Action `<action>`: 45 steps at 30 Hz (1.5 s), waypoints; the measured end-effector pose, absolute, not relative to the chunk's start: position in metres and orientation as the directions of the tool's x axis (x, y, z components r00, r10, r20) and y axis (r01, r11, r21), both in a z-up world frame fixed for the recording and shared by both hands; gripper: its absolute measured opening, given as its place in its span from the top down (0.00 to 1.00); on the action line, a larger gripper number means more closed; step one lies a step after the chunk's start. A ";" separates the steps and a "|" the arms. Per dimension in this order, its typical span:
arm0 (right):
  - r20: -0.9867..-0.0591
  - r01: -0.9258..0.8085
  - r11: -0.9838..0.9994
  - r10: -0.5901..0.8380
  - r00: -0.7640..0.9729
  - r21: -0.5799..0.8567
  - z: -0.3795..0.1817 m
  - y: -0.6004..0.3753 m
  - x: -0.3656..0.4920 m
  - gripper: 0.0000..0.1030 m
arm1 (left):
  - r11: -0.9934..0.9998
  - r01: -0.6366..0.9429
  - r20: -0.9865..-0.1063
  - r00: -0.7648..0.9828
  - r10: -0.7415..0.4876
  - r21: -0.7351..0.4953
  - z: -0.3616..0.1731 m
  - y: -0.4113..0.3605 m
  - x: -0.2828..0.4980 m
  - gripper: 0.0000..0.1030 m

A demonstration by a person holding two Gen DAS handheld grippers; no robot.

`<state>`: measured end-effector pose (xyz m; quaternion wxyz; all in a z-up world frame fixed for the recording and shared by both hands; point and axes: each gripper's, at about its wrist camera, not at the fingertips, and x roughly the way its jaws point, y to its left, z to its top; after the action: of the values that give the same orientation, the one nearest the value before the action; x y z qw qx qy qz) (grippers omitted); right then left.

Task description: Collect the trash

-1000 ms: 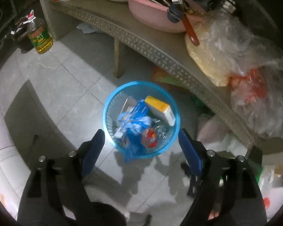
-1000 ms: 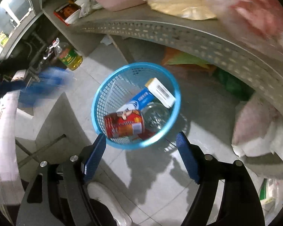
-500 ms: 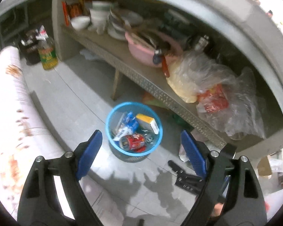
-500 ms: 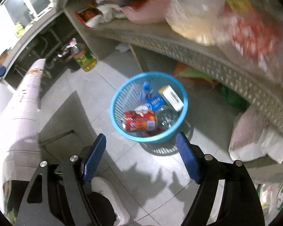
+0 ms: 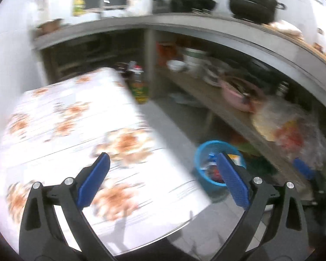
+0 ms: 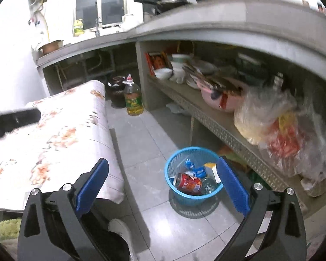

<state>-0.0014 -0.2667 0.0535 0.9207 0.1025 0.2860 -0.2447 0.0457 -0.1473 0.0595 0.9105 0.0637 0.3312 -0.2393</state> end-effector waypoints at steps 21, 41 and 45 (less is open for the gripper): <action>-0.714 0.641 0.765 -0.484 0.506 -0.065 0.041 -0.230 -0.012 0.06 | 0.982 0.159 -0.740 0.672 -0.034 0.100 0.019 -0.053 0.006 0.08; -0.732 0.645 0.761 -0.480 0.483 -0.073 0.035 -0.231 -0.014 0.06 | 0.975 0.188 -0.752 0.658 -0.033 0.121 0.017 -0.063 0.002 0.08; -0.733 0.647 0.759 -0.480 0.483 -0.071 0.036 -0.233 -0.013 0.06 | 0.973 0.195 -0.752 0.658 -0.038 0.122 0.017 -0.065 0.002 0.08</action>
<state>-0.0132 -0.2331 0.0358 0.8542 0.1080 0.3872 -0.3298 0.0016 -0.0654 0.0167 0.9054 0.0965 0.4084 -0.0644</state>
